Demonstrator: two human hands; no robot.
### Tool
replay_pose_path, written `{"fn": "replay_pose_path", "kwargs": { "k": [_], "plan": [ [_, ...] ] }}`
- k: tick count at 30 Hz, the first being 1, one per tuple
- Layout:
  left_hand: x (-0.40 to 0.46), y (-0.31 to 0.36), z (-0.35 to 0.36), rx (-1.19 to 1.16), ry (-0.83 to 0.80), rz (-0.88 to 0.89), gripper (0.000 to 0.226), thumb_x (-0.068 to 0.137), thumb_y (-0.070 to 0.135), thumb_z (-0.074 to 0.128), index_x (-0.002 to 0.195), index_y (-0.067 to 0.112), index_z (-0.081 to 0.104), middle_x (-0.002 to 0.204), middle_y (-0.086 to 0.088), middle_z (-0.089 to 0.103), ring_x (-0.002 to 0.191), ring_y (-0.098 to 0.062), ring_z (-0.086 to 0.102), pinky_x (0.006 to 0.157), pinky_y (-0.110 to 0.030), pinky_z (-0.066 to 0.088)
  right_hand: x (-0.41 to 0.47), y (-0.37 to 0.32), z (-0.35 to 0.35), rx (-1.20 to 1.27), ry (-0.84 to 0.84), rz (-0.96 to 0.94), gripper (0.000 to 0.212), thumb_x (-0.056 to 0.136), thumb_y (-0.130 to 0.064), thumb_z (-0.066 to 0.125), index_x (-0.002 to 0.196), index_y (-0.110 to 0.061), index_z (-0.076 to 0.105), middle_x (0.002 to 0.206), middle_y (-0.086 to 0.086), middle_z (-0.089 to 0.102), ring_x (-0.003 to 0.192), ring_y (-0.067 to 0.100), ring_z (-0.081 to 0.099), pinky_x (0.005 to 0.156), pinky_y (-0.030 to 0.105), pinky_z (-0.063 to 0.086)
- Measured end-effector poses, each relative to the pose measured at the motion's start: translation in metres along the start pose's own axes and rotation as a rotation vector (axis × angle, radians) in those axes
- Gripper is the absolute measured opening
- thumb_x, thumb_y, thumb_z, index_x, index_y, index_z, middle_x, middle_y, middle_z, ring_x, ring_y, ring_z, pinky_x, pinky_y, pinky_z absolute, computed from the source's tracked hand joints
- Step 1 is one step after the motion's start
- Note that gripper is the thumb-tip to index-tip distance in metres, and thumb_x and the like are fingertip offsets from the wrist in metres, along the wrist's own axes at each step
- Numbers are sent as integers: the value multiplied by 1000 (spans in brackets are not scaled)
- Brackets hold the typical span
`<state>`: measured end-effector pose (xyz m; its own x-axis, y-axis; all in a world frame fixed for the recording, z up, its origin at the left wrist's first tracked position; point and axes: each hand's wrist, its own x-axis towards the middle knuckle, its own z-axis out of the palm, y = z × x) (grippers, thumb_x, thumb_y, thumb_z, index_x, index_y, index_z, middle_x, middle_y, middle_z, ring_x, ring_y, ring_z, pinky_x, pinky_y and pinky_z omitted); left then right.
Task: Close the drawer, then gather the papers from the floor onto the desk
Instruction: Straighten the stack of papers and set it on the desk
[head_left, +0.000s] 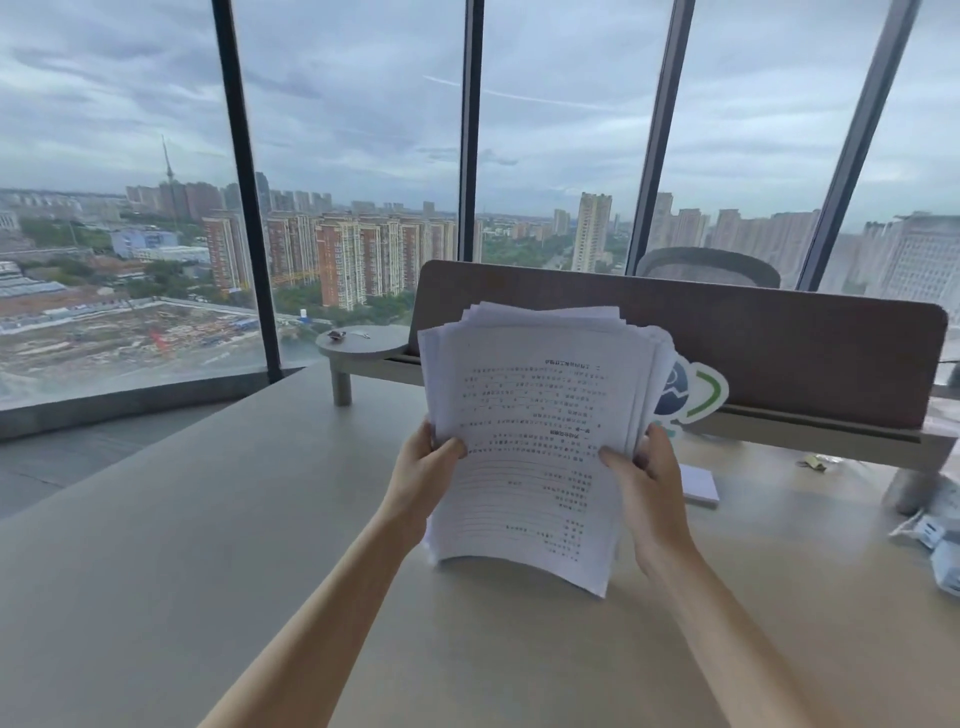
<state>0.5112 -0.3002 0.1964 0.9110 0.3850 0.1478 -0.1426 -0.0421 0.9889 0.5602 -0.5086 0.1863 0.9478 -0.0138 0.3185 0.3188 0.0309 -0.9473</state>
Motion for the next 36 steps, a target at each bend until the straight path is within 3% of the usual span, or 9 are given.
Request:
{"fn": "replay_pose_path", "kwargs": {
  "k": [2,6,9,12,17,22,28,32,36],
  "plan": [
    [0,-1,1,5,-3,-5,32,85,-1,50,109,17,61,92,3,67,86,-15,61,68,-25,47,2,-5,-1,-31,-13,-20,18,91,-9,58,105,-10,48,85,-1,56,82,19,57,68,32,45],
    [2,-1,3,45,-25,13,41,81,3,52,117,22,59,100,4,70,94,-15,64,75,-29,50,6,-11,0,-54,-67,-47,28,90,-16,61,113,-23,48,111,-6,64,106,16,63,85,40,52],
    [6,-5,-1,88,-4,47,48,69,13,55,115,28,59,104,3,72,101,-20,66,88,-41,54,8,-11,3,-30,-87,-61,32,92,-13,60,118,-27,46,114,-10,64,108,11,63,83,35,51],
    [11,-11,-7,153,3,85,48,66,19,56,112,32,60,105,1,73,102,-22,67,91,-52,53,9,-1,6,-10,-68,-57,30,93,-16,60,113,-35,49,114,-12,66,110,13,64,88,40,52],
    [10,-20,-11,93,-47,78,45,71,17,56,112,33,63,107,2,73,106,-21,65,92,-44,52,6,23,15,21,-47,15,19,93,-26,62,109,-32,53,116,-9,68,108,14,66,97,53,52],
    [11,-28,-11,13,-9,100,19,87,3,64,95,19,69,88,5,72,86,-14,66,72,-20,56,3,25,26,61,-16,-48,15,95,-25,60,104,-36,55,118,-7,69,113,17,65,101,56,51],
    [12,-24,-21,-58,-25,115,32,83,18,70,114,15,64,105,-2,74,93,-13,70,78,-28,57,2,14,23,27,-69,-107,19,96,-28,60,111,-38,54,117,-13,69,112,14,65,98,51,52],
    [14,-26,-20,-76,-48,119,31,90,3,49,118,12,60,111,-8,69,96,-15,61,81,-29,49,11,7,20,27,-67,-116,17,98,-28,57,113,-33,51,118,-9,67,112,16,64,98,51,51],
    [13,-47,-16,-3,-51,103,38,88,-3,43,115,16,63,112,-8,69,104,-19,60,88,-34,48,5,21,23,16,-102,-40,19,101,-21,52,114,-35,54,116,-13,70,109,8,66,97,42,52]
  ]
}}
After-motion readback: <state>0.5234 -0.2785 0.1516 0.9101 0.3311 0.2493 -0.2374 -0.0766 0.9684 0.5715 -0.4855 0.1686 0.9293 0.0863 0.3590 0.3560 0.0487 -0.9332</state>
